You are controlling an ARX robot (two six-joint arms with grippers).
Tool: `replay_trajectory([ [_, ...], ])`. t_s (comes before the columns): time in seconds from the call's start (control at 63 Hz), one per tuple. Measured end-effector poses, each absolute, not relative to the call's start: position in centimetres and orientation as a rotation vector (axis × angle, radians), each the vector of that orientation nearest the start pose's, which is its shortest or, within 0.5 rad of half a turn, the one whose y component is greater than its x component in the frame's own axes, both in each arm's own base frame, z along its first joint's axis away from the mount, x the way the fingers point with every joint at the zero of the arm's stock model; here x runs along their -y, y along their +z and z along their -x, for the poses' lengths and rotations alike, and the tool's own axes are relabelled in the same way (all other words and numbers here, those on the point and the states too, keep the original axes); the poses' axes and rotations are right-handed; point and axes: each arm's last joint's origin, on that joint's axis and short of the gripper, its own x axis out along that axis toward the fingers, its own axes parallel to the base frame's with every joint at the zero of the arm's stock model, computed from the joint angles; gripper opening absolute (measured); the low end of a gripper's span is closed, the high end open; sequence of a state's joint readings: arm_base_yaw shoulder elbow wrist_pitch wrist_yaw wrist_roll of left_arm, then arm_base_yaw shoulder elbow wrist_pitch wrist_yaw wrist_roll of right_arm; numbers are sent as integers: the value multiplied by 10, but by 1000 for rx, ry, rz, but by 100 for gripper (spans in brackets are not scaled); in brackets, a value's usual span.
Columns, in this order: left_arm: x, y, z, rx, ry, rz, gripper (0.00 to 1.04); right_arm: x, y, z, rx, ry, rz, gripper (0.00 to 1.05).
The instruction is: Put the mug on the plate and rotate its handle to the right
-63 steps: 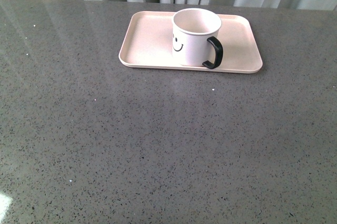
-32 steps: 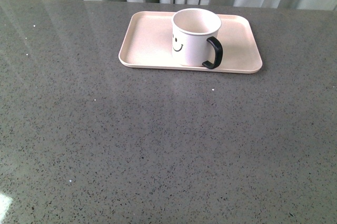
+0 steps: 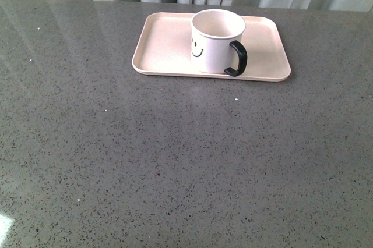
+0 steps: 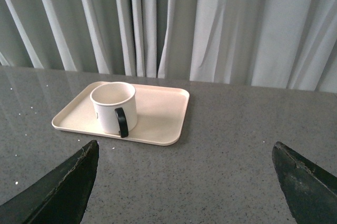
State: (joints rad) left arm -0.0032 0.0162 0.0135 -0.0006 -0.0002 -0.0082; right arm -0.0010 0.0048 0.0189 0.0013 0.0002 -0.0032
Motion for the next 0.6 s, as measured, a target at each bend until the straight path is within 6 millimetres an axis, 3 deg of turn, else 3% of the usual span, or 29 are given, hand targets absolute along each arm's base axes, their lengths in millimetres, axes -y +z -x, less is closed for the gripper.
replay_trajectory([
  [0.19,0,167,-98,-3,-3,6,97,0,170,-97,15,0,4,96],
  [0.222,0,167,-98,-3,-3,6,96,0,169,-97,-108,91,26,96],
  [0.27,0,167,-98,-3,-4,6,95,3,177,-104,-455,247,3,96],
  [0.302,0,167,-98,-3,-3,6,96,7,189,-118,-571,332,-44,96],
  [0.349,0,167,-98,-3,-3,6,96,15,211,-147,-573,329,-39,96],
  [0.397,0,167,-98,-3,-3,6,96,24,234,-186,-543,287,-11,96],
  [0.444,0,167,-98,-3,-3,6,96,32,244,-224,-551,237,9,96],
  [0.603,0,167,-98,-3,-3,6,96,27,236,-327,-703,241,-8,96],
])
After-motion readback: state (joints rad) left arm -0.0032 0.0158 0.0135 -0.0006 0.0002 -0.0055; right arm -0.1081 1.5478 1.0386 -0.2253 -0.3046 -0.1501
